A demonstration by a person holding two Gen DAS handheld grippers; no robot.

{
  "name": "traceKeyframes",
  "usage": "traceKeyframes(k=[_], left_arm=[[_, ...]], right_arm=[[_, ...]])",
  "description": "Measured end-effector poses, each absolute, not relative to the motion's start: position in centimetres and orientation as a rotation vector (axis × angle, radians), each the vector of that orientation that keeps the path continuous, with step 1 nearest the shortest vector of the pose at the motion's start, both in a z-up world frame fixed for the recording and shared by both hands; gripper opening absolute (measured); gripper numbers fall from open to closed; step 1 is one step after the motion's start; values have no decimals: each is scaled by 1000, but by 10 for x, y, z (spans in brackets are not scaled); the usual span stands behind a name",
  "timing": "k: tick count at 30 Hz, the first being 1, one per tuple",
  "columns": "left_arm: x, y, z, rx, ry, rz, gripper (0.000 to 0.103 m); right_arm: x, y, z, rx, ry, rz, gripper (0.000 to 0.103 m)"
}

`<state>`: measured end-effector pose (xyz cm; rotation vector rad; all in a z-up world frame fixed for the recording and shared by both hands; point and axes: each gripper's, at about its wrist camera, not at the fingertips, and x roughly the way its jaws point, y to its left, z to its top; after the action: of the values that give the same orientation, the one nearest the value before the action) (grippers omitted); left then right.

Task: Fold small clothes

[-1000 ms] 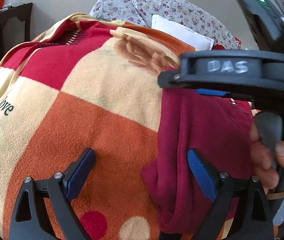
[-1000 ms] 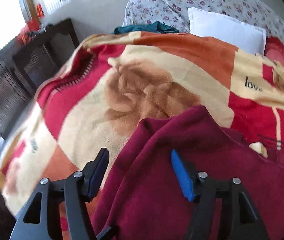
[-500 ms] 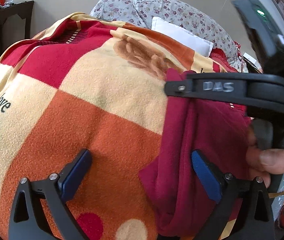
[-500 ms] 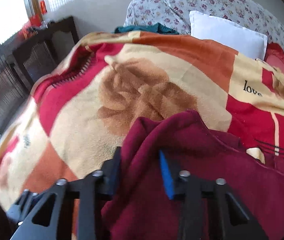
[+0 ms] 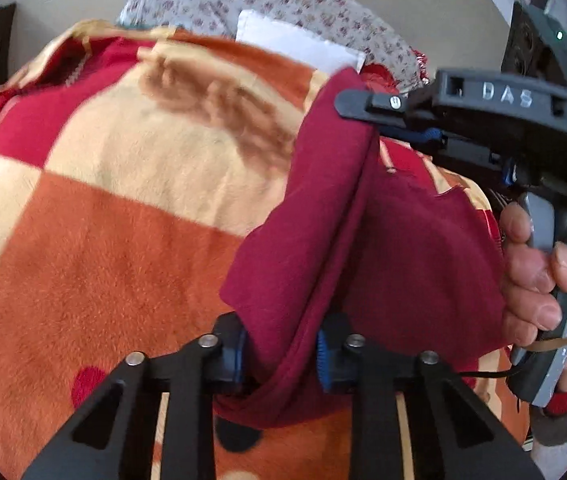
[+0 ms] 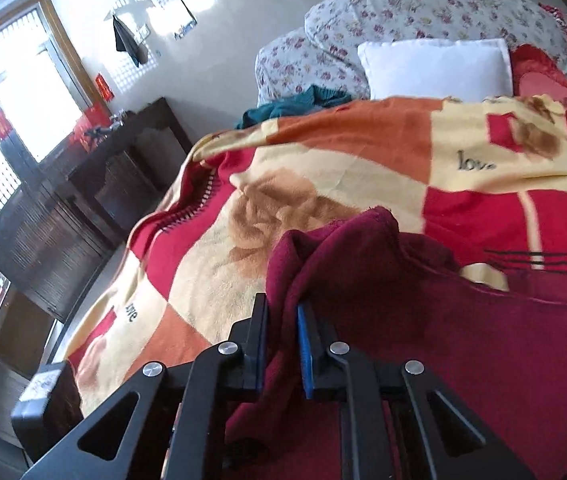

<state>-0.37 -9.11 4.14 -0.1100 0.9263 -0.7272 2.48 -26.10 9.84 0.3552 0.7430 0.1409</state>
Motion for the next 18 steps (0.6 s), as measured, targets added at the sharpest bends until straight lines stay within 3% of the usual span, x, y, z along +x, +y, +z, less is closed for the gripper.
traceKeyframes(k=[11, 18], left_arm=[[-93, -188, 140, 32, 771, -912, 22], [-135, -288, 119, 157, 803, -985, 22]], right_arm=[[-73, -359, 159, 420, 583, 45, 14], [-121, -447, 118, 518, 624, -110, 14]])
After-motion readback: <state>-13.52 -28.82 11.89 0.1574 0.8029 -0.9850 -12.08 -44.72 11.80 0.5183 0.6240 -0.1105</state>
